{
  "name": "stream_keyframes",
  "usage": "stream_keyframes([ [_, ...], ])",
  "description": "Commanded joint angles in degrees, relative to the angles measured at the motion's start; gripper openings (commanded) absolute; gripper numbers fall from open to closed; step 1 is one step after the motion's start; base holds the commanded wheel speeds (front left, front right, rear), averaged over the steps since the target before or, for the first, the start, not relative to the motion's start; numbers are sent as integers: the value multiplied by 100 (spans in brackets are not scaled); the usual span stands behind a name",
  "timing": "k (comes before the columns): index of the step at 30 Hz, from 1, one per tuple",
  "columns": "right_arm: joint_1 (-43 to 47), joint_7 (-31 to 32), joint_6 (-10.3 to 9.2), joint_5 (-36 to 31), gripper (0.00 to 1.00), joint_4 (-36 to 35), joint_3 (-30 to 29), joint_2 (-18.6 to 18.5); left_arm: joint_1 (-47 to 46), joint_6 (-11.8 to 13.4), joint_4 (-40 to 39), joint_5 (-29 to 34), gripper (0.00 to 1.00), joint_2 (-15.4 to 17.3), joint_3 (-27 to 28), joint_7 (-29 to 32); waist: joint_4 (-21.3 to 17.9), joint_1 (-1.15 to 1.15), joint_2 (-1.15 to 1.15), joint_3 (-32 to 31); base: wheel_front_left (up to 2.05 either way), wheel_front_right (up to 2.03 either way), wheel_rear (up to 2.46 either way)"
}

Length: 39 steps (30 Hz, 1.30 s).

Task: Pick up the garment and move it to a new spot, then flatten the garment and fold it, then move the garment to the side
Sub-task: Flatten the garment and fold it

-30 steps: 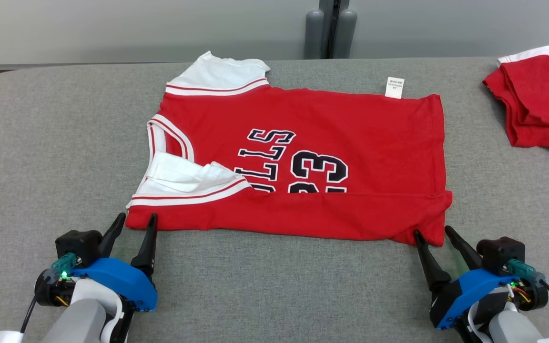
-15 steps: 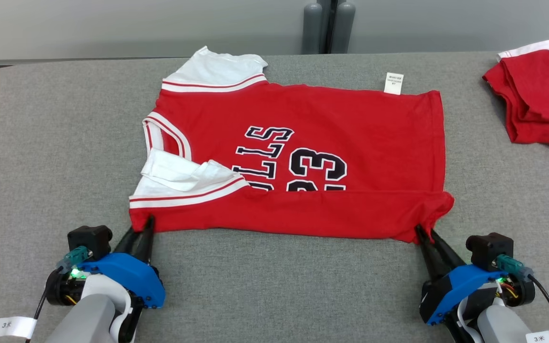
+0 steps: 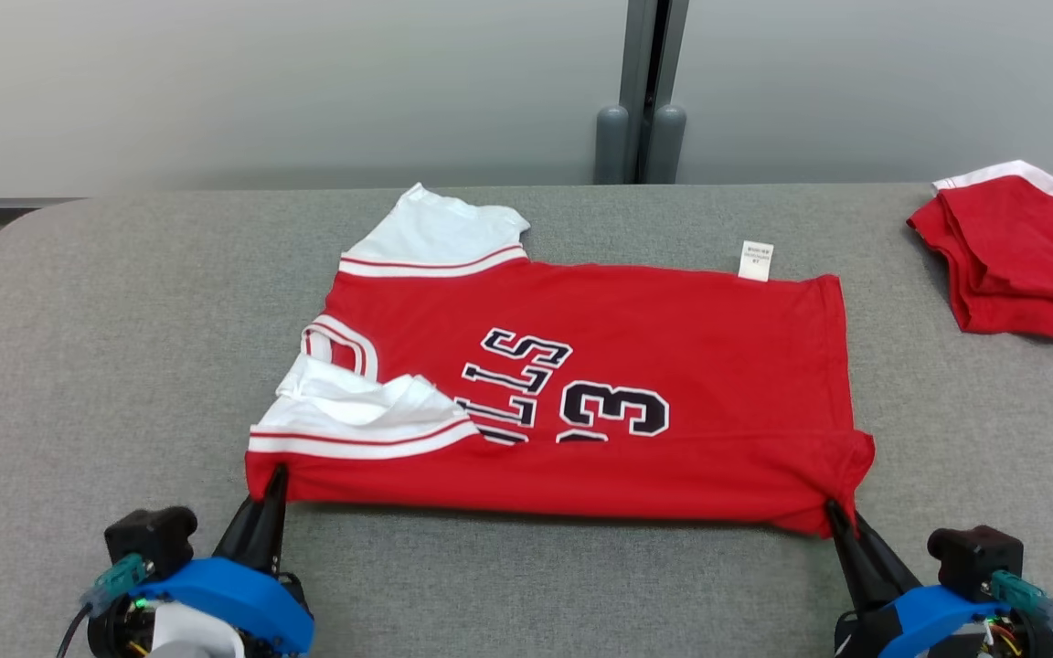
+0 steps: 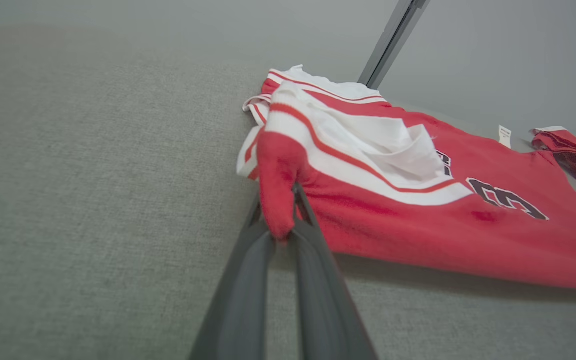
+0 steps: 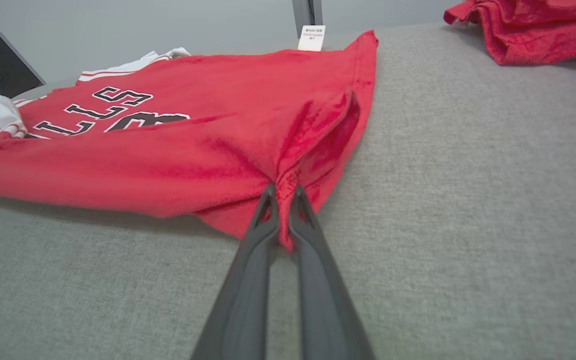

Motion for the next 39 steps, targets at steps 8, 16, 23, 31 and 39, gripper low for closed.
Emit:
stream_keyframes([
  [8,963,388,0,42,0,-952,-117,-122,1159,257,-823,319,0,31,417,-25,179,0,0,-307,0,0,0],
  [16,1689,945,1,51,0,-1737,-332,-116,2020,501,-1506,292,0,-57,409,-26,265,0,0,-355,0,0,0],
  [23,1844,1188,1,-29,100,-1981,-473,50,1968,612,-1559,515,100,-39,344,-2,276,0,0,-304,0,0,0],
  [31,1401,700,1,-275,100,-2140,-983,184,1666,553,-2127,982,100,-207,918,-23,125,0,0,-248,0,0,0],
  [39,830,-36,1,-648,100,-2230,-1019,381,1552,536,-2997,1961,100,-561,1742,-20,-36,0,0,-241,0,0,0],
])
